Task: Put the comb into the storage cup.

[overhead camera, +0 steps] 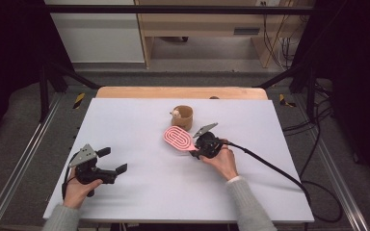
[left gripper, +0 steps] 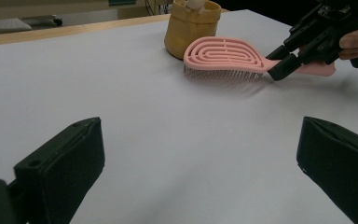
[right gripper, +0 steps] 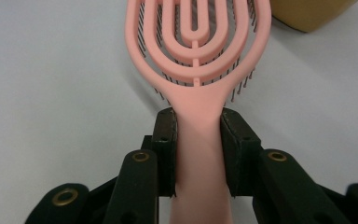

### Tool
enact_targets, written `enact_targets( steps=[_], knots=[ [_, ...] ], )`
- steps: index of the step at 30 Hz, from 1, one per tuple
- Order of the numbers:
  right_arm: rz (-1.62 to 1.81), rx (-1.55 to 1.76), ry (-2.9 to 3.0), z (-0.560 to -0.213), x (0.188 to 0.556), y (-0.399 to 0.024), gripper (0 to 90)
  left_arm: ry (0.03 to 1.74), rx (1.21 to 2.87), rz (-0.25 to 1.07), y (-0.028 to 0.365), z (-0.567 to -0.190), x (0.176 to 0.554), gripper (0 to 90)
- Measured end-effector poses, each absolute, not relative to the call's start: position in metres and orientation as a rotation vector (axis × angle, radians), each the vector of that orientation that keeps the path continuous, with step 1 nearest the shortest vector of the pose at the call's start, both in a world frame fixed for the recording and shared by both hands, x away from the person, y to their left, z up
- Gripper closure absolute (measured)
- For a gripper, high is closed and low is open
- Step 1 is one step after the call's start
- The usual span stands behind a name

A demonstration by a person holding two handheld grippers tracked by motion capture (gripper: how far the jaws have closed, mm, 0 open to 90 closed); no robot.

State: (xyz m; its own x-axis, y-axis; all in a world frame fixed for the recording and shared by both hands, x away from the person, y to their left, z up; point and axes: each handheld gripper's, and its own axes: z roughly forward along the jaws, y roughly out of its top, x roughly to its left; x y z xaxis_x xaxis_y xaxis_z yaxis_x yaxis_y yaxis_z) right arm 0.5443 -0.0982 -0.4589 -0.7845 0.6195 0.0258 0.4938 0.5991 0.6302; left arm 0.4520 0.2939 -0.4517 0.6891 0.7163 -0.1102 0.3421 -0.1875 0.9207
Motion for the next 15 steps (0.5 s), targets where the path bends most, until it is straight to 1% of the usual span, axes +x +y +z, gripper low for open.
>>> enact_targets(
  steps=[15],
  knots=[
    [1.014,0.897,2.623,-0.443,0.535,-0.102,69.4,0.842,1.789,0.421,0.293,-0.451,0.452,0.7]
  ],
)
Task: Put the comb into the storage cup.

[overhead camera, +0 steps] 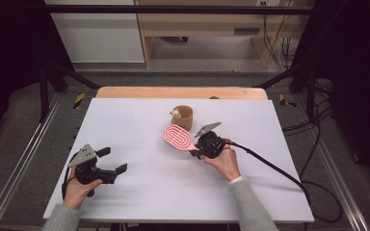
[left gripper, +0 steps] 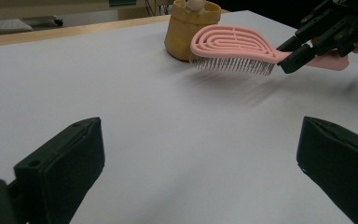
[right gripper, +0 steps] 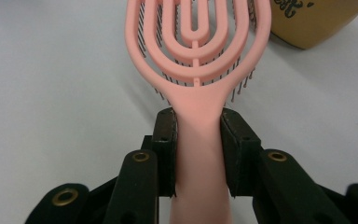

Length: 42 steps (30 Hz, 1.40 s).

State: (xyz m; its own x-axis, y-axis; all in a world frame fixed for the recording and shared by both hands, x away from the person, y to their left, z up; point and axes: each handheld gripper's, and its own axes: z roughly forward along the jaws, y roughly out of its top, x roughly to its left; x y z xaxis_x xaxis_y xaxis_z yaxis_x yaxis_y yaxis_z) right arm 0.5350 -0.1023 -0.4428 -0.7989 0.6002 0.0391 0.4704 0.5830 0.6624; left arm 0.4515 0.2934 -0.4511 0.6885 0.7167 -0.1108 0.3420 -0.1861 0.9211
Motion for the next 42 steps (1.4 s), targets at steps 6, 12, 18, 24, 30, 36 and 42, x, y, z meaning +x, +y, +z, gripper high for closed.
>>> enact_targets(
  steps=[6,12,18,24,30,36,42],
  knots=[
    [1.044,0.882,2.613,-0.435,0.530,-0.105,69.4,0.843,1.790,0.419,0.293,-0.451,0.451,0.7],
    [1.084,0.870,2.598,-0.428,0.525,-0.107,69.4,0.847,1.789,0.414,0.292,-0.450,0.451,0.7],
    [1.111,0.853,2.587,-0.423,0.521,-0.109,69.4,0.849,1.785,0.411,0.290,-0.448,0.451,0.7],
    [1.137,0.836,2.575,-0.419,0.517,-0.110,69.4,0.856,1.770,0.400,0.287,-0.446,0.450,0.7],
    [1.156,0.820,2.558,-0.416,0.513,-0.111,69.4,0.848,1.760,0.396,0.282,-0.442,0.448,0.7],
    [1.176,0.807,2.545,-0.411,0.509,-0.113,69.4,0.856,1.748,0.391,0.276,-0.439,0.446,0.7],
    [1.185,0.798,2.544,-0.409,0.504,-0.115,69.4,0.857,1.744,0.387,0.272,-0.437,0.445,0.7]
  ],
)
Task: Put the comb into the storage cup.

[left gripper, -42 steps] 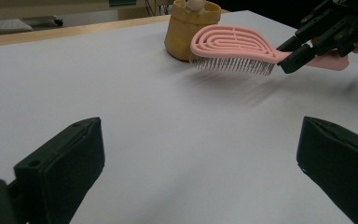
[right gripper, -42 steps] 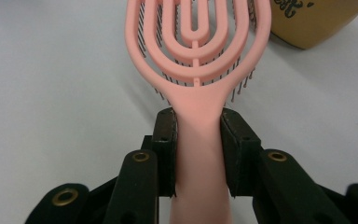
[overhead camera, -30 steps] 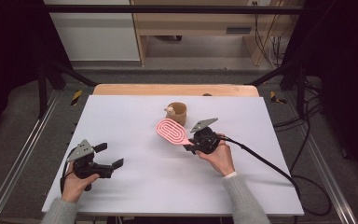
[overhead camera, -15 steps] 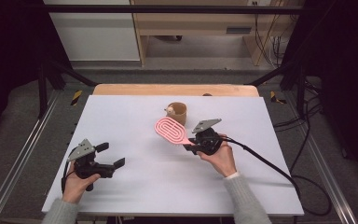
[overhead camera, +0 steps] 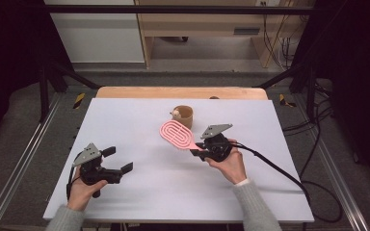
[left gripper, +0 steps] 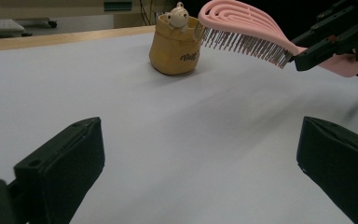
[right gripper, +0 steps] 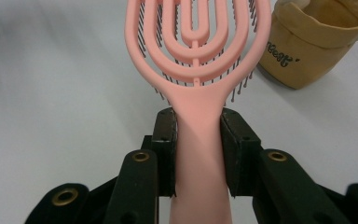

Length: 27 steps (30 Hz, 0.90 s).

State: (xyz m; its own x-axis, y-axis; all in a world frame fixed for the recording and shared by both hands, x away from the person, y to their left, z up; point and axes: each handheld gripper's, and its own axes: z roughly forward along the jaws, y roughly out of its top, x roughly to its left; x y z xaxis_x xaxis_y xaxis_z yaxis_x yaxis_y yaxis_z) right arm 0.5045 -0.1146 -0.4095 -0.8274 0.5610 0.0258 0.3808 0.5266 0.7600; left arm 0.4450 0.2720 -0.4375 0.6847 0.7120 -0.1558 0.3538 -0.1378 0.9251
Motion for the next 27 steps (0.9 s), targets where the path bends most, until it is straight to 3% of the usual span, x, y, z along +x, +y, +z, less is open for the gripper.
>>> enact_targets(
  steps=[27],
  knots=[
    [1.338,0.816,2.427,-0.397,0.478,-0.143,69.4,0.833,1.724,0.348,0.241,-0.423,0.439,0.6]
  ],
)
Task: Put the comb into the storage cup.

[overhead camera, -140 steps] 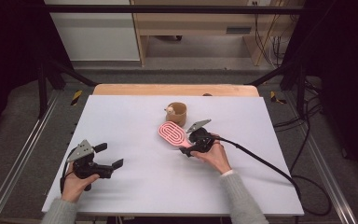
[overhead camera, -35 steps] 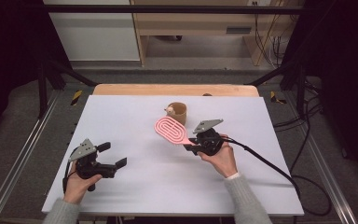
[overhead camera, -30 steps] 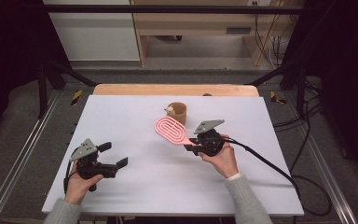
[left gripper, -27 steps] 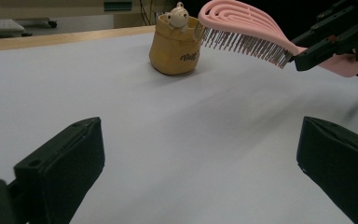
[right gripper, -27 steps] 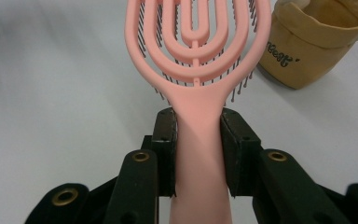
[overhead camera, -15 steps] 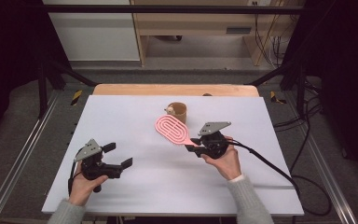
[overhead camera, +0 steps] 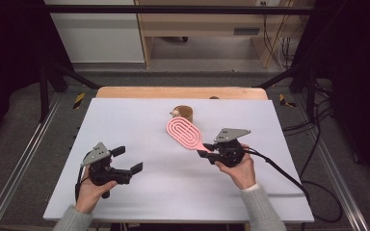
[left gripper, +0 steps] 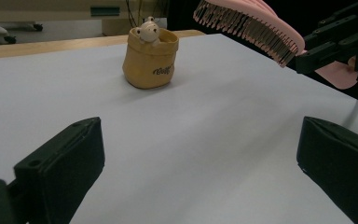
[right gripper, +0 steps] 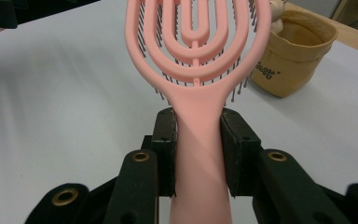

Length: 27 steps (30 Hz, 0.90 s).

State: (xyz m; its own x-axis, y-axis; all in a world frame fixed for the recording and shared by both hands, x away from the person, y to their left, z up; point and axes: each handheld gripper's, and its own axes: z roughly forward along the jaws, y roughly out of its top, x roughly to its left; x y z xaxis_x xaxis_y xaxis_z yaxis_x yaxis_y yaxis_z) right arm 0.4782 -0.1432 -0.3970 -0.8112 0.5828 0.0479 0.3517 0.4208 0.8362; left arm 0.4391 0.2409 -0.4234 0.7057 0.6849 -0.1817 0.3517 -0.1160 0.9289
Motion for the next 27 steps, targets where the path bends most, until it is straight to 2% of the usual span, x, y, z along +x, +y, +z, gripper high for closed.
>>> enact_targets(
  steps=[27],
  knots=[
    [1.390,0.841,2.389,-0.411,0.466,-0.152,69.4,0.833,1.706,0.264,0.195,-0.413,0.456,0.5]
  ],
)
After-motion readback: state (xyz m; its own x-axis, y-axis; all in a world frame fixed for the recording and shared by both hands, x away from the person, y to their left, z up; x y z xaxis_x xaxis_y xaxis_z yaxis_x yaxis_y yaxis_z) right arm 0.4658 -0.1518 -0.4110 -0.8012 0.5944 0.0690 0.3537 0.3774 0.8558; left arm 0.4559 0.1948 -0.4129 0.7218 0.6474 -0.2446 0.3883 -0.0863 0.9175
